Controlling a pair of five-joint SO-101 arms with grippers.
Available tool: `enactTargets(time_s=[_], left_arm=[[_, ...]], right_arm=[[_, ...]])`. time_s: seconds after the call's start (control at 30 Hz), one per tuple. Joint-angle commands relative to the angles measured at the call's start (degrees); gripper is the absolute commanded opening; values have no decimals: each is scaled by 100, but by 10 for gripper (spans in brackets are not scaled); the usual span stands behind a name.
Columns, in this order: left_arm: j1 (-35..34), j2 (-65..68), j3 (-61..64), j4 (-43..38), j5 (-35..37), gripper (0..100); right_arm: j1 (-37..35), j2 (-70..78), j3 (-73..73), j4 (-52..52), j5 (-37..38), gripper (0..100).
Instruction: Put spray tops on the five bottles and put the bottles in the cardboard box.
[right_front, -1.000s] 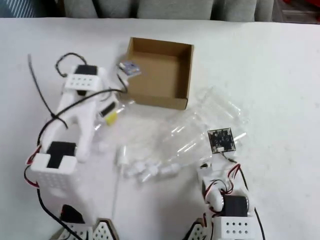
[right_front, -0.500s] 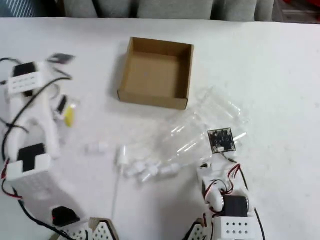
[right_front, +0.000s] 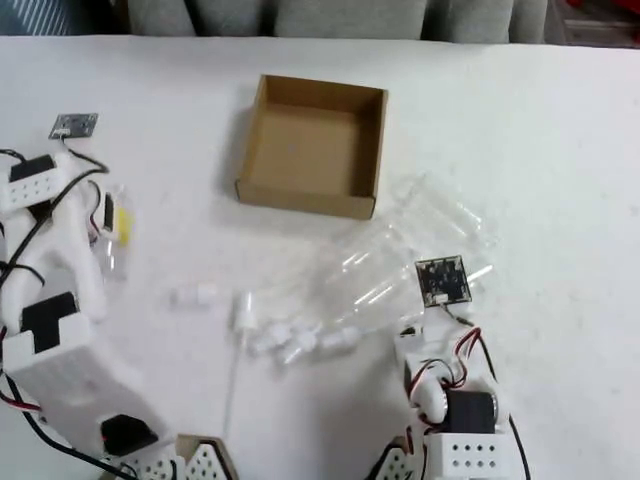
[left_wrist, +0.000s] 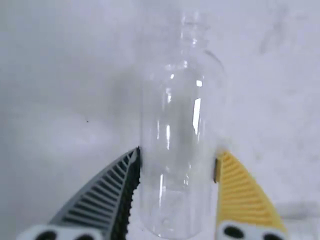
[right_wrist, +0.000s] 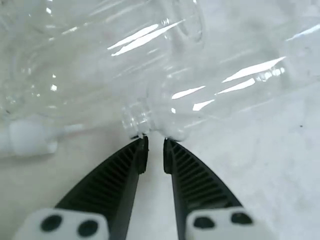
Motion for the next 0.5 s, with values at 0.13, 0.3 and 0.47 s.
enactTargets(time_s=[0.13,0.3,0.47], left_arm=[[48,-338,-229,123,70,345],[92,-796,-545,387,62,343],[92,-875,-809,343,35,343]], right_arm=[[31,-57,53,-110,53,31],[31,-57,53,-110,53,31],[31,-57,53,-110,53,31]])
